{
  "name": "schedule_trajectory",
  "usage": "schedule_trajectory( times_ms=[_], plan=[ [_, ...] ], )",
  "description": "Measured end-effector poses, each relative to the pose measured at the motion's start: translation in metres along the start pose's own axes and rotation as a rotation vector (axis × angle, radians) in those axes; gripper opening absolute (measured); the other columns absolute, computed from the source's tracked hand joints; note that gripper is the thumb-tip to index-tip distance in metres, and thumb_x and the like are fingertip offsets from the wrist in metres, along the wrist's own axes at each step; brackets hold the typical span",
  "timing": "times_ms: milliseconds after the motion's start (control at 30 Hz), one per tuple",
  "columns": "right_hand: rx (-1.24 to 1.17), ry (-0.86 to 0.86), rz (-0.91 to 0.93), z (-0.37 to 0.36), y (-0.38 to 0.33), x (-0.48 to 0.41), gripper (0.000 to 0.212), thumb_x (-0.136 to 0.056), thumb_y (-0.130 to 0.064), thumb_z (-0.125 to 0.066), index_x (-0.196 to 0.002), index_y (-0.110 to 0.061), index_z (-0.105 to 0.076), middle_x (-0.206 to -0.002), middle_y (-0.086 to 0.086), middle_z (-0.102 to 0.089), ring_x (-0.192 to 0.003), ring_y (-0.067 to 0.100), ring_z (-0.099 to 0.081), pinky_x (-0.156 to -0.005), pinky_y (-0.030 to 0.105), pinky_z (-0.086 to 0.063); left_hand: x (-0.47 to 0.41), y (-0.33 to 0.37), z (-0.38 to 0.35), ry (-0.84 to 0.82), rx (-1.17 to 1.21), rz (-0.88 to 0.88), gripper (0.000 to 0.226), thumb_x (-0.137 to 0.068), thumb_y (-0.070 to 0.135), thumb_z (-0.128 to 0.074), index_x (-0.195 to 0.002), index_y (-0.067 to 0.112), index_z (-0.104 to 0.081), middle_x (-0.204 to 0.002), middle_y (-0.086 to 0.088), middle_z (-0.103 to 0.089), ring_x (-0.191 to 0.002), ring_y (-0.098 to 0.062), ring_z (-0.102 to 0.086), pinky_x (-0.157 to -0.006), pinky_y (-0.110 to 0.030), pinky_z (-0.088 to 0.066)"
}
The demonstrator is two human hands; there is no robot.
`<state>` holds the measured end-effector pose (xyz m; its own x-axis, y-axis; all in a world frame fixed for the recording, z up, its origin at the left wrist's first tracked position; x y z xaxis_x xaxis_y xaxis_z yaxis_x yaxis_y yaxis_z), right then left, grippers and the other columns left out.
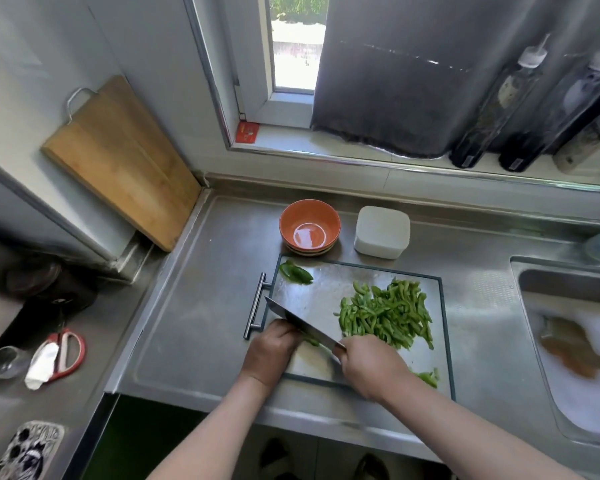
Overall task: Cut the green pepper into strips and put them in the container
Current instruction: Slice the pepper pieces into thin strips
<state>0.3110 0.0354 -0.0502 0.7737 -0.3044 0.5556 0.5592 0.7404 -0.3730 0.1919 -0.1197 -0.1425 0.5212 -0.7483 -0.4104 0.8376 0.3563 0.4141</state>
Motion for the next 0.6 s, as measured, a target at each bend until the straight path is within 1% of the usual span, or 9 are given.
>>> schedule_trajectory(
  times_ms=[67,133,233,300,367,467,533,600],
  plan=[
    [0.006,-0.026,-0.016,0.003,0.0,-0.004,0.027,-0.101,-0.032,-0.043,-0.085,-0.021,-0.061,-0.076,0.001,-0.058,-0.065,0.022,-0.052,-0.051,0.032,-0.034,0.0,0.001,0.0,0.007,0.005,0.007,0.009,-0.081,0.012,-0.067,-0.08,0.016,-0.075,-0.09,-0.002,-0.071,-0.084,-0.019,-0.067,-0.063,-0.031,-0.056],
    [0.012,-0.042,-0.032,0.002,0.0,-0.008,0.025,-0.099,-0.029,-0.043,-0.086,-0.019,-0.062,-0.075,0.001,-0.058,-0.064,0.021,-0.052,-0.05,0.032,-0.033,0.001,0.002,0.0,0.022,-0.001,0.011,0.009,-0.083,0.013,-0.066,-0.08,0.016,-0.075,-0.089,-0.002,-0.07,-0.083,-0.019,-0.066,-0.064,-0.03,-0.055],
    [0.009,-0.054,-0.046,-0.005,-0.004,-0.013,0.025,-0.099,-0.027,-0.043,-0.083,-0.019,-0.06,-0.074,0.001,-0.057,-0.069,0.025,-0.055,-0.054,0.032,-0.037,0.003,0.003,-0.001,0.028,0.001,0.018,0.008,-0.083,0.013,-0.068,-0.081,0.017,-0.075,-0.09,-0.001,-0.07,-0.085,-0.018,-0.066,-0.069,-0.026,-0.052],
    [0.005,-0.045,-0.052,-0.01,-0.01,-0.018,0.026,-0.1,-0.028,-0.042,-0.082,-0.02,-0.058,-0.075,0.001,-0.057,-0.072,0.027,-0.056,-0.059,0.033,-0.04,0.005,0.002,-0.003,0.023,0.003,0.03,0.008,-0.082,0.011,-0.069,-0.083,0.017,-0.075,-0.092,0.0,-0.07,-0.087,-0.018,-0.065,-0.07,-0.027,-0.052],
    [-0.003,-0.026,-0.057,-0.012,-0.017,-0.026,0.026,-0.099,-0.03,-0.043,-0.08,-0.021,-0.057,-0.077,0.002,-0.058,-0.074,0.029,-0.057,-0.062,0.033,-0.043,0.005,0.001,-0.005,0.021,0.009,0.041,0.009,-0.082,0.011,-0.068,-0.084,0.017,-0.075,-0.093,0.0,-0.069,-0.088,-0.019,-0.065,-0.068,-0.03,-0.053],
    [-0.016,-0.015,-0.056,-0.013,-0.026,-0.036,0.026,-0.1,-0.033,-0.043,-0.082,-0.021,-0.058,-0.082,0.003,-0.06,-0.076,0.03,-0.057,-0.064,0.033,-0.043,0.003,0.002,-0.005,0.012,-0.002,0.038,0.007,-0.08,0.009,-0.073,-0.08,0.016,-0.073,-0.088,0.0,-0.067,-0.083,-0.021,-0.063,-0.06,-0.033,-0.05],
    [-0.026,-0.016,-0.055,-0.012,-0.027,-0.04,0.028,-0.101,-0.035,-0.043,-0.086,-0.019,-0.061,-0.086,0.005,-0.064,-0.077,0.03,-0.058,-0.065,0.033,-0.043,0.001,0.005,-0.002,0.014,-0.033,0.032,0.007,-0.08,0.01,-0.072,-0.078,0.017,-0.072,-0.084,0.001,-0.066,-0.08,-0.02,-0.06,-0.058,-0.031,-0.046],
    [-0.049,-0.012,-0.064,-0.011,-0.025,-0.041,0.031,-0.101,-0.037,-0.043,-0.09,-0.017,-0.064,-0.089,0.007,-0.067,-0.079,0.031,-0.061,-0.065,0.033,-0.043,-0.001,0.008,0.003,0.037,-0.025,0.028,0.009,-0.082,0.012,-0.067,-0.077,0.017,-0.071,-0.084,0.001,-0.065,-0.081,-0.017,-0.058,-0.059,-0.027,-0.046]
  ],
)
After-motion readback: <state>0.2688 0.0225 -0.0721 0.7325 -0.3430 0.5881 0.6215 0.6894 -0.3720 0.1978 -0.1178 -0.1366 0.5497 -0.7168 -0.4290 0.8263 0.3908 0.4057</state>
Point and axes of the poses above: each hand's wrist, its own x-axis away from the middle knuckle, its own z-axis out of the back of the hand, y = z × x, the point moved 3 cm from there along -x, towards the middle knuckle
